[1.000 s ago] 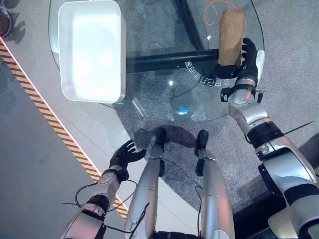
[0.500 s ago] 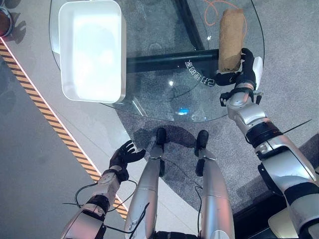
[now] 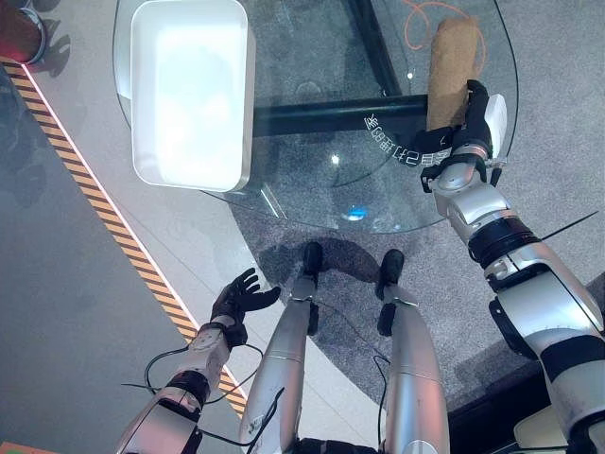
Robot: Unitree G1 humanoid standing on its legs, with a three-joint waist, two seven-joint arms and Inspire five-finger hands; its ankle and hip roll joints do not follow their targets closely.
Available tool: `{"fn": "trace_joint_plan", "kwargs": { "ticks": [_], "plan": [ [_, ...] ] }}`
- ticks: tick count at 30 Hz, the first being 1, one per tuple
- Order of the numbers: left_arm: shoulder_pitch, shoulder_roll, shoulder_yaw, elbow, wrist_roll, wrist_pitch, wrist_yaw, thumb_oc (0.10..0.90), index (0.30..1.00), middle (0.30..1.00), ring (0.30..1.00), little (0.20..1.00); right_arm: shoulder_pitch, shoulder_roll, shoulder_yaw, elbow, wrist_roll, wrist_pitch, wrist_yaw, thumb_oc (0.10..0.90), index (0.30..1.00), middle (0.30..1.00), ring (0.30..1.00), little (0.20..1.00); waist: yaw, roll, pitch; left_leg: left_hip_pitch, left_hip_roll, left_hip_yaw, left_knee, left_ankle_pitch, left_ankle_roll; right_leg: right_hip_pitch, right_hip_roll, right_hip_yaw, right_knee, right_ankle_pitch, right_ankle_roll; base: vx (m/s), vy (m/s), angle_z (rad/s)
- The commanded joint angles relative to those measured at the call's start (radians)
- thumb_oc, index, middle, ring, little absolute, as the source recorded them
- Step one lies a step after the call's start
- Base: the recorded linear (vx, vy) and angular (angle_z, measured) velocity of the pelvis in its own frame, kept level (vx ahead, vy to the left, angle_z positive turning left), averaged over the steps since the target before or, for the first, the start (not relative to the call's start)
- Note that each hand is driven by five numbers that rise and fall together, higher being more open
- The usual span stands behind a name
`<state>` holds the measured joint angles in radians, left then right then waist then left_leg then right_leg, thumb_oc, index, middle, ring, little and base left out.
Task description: Wipe the table with a cloth and put it in the basket.
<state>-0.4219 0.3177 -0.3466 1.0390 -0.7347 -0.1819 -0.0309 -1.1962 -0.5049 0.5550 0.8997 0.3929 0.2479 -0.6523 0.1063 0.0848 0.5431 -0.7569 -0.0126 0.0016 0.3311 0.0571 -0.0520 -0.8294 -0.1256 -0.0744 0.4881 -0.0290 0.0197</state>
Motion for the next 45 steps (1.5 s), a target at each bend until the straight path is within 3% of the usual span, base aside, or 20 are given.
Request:
{"fn": "trace_joint_plan", "kwargs": {
  "ticks": [1, 11, 12, 13, 14, 23, 35, 45],
  "plan": [
    [0.062, -0.022, -0.018, -0.014, -0.019, -0.018, 0.006, 0.8, 0.9, 0.9, 0.9, 0.9, -0.127, -0.041, 0.05, 0.026, -0.054, -0.052, -0.006, 0.8, 0.9, 0.9, 0.9, 0.9, 0.002, 0.072, -0.023, -0.017, -0.053, 0.035, 0.055, -0.058, 0.028, -0.001, 0.023, -0.086, -0.013, -0.033, -0.009, 0.0, 0.0, 0.0],
    [0.064, -0.026, -0.035, -0.011, -0.018, -0.017, 0.0, 0.8, 0.9, 0.9, 0.9, 0.9, -0.16, -0.048, 0.064, 0.126, -0.073, -0.033, 0.017, 0.8, 0.9, 0.9, 0.9, 0.9, 0.013, 0.087, -0.023, -0.024, -0.057, 0.029, 0.058, -0.055, 0.029, -0.014, 0.02, -0.089, -0.002, -0.033, -0.008, 0.01, -0.001, 0.02],
    [0.062, -0.024, -0.037, -0.005, -0.019, -0.021, -0.006, 0.8, 0.9, 0.9, 0.9, 0.9, -0.162, -0.047, 0.063, 0.145, -0.076, -0.035, 0.028, 0.424, 0.578, 0.578, 0.578, 0.524, 0.015, 0.088, -0.023, -0.027, -0.059, 0.026, 0.063, -0.056, 0.03, -0.017, 0.019, -0.088, 0.002, -0.033, -0.008, 0.0, -0.011, 0.04],
    [0.062, -0.025, -0.04, -0.004, -0.021, -0.024, -0.006, 0.8, 0.9, 0.9, 0.9, 0.9, -0.164, -0.045, 0.066, 0.16, -0.078, -0.041, 0.04, 0.336, 0.502, 0.502, 0.502, 0.436, 0.016, 0.09, -0.023, -0.028, -0.061, 0.025, 0.063, -0.056, 0.031, -0.016, 0.019, -0.089, -0.001, -0.031, -0.008, 0.0, -0.014, 0.04],
    [0.062, -0.027, -0.044, -0.005, -0.021, -0.026, -0.005, 0.8, 0.9, 0.9, 0.9, 0.9, -0.166, -0.045, 0.068, 0.179, -0.088, -0.05, 0.056, 0.1, 0.3, 0.3, 0.3, 0.2, 0.019, 0.092, -0.023, -0.031, -0.062, 0.023, 0.067, -0.057, 0.032, -0.019, 0.017, -0.089, 0.001, -0.031, -0.007, 0.0, 0.0, 0.0],
    [0.053, -0.021, -0.059, -0.008, -0.035, -0.018, -0.019, 0.8, 0.9, 0.9, 0.9, 0.9, -0.182, -0.039, 0.076, 0.27, -0.076, -0.082, 0.107, 0.1, 0.3, 0.3, 0.3, 0.2, 0.029, 0.114, -0.023, -0.032, -0.066, 0.021, 0.061, -0.05, 0.033, -0.027, 0.01, -0.093, 0.008, -0.031, -0.005, 0.0, 0.002, 0.01],
    [0.055, -0.017, -0.062, -0.012, -0.039, -0.022, -0.027, 0.8, 0.9, 0.9, 0.9, 0.9, -0.167, -0.039, 0.075, 0.242, -0.099, -0.101, 0.107, 0.1, 0.3, 0.3, 0.3, 0.2, 0.026, 0.111, -0.023, -0.029, -0.062, 0.025, 0.042, -0.041, 0.032, -0.026, 0.013, -0.097, -0.007, -0.02, -0.001, 0.0, 0.0, 0.0],
    [0.051, -0.018, -0.06, -0.03, -0.028, -0.017, -0.012, 0.8, 0.9, 0.9, 0.9, 0.9, -0.178, -0.029, 0.144, 0.121, -0.301, -0.15, 0.172, 0.1, 0.3, 0.3, 0.3, 0.2, 0.028, 0.104, -0.023, -0.024, -0.066, 0.02, 0.022, -0.03, 0.029, -0.02, 0.015, -0.105, -0.025, -0.011, 0.003, 0.0, 0.0, 0.0]
  ]
}}
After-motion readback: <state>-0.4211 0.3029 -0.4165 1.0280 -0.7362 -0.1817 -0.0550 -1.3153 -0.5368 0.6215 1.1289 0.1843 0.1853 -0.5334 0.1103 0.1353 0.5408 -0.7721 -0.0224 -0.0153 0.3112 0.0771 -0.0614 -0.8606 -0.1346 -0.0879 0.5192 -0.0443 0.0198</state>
